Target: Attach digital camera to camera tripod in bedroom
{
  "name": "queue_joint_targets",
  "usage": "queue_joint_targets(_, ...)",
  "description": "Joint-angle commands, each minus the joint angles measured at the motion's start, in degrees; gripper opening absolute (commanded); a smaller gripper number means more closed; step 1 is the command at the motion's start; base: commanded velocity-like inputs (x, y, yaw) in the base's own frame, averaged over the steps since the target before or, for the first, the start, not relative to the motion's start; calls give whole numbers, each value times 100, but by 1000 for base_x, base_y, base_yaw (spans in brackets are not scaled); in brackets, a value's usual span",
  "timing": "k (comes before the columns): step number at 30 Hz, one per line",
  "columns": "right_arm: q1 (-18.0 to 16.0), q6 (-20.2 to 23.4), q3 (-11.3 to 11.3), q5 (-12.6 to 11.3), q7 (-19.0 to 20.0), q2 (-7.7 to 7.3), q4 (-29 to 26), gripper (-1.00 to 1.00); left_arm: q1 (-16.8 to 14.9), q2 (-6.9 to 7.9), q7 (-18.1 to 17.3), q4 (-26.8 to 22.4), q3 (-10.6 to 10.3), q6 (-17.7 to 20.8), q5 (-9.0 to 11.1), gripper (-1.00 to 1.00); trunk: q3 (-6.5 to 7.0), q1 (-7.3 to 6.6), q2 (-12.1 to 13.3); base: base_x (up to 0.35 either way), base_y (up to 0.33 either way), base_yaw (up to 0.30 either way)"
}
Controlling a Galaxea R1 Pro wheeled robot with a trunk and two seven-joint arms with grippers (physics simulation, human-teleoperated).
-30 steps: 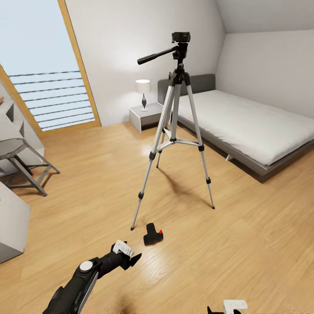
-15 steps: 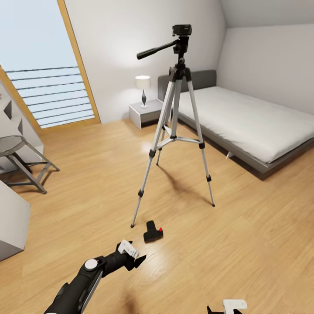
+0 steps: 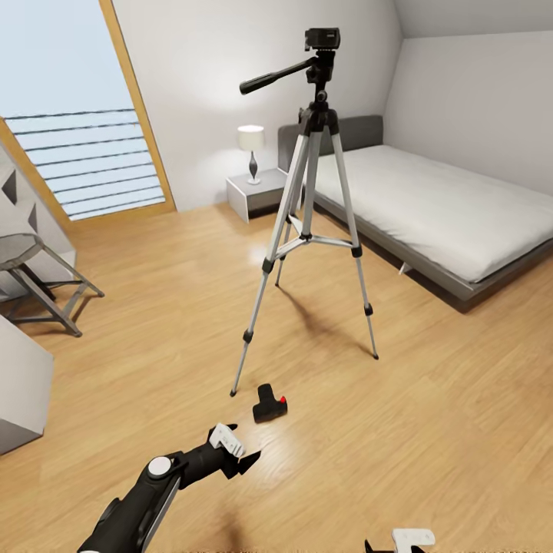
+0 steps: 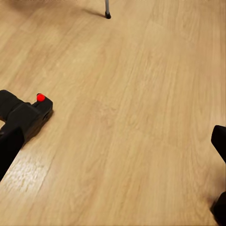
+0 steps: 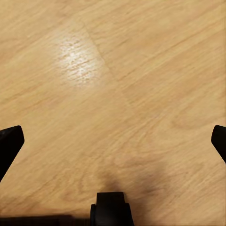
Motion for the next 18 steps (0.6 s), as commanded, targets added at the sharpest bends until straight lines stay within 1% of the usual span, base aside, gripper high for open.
queue_joint_targets(1, -2, -14, 1, 3, -14, 0, 5, 100, -2, 4, -9, -10, -4, -14, -42, 100, -12, -1, -2, 0, 0, 0)
queue_joint_targets(11, -2, -14, -4, -1, -20, 1, 18, 100, -125, 4, -66, -28, 7, -22, -6, 100, -85, -1, -2, 0, 0, 0)
queue_joint_targets(18, -2, -16, -6, -2, -16, 0, 22, 100, -296, -13, -124, -28, 7, 0, 2, 100, -135, -1, -2, 0, 0, 0)
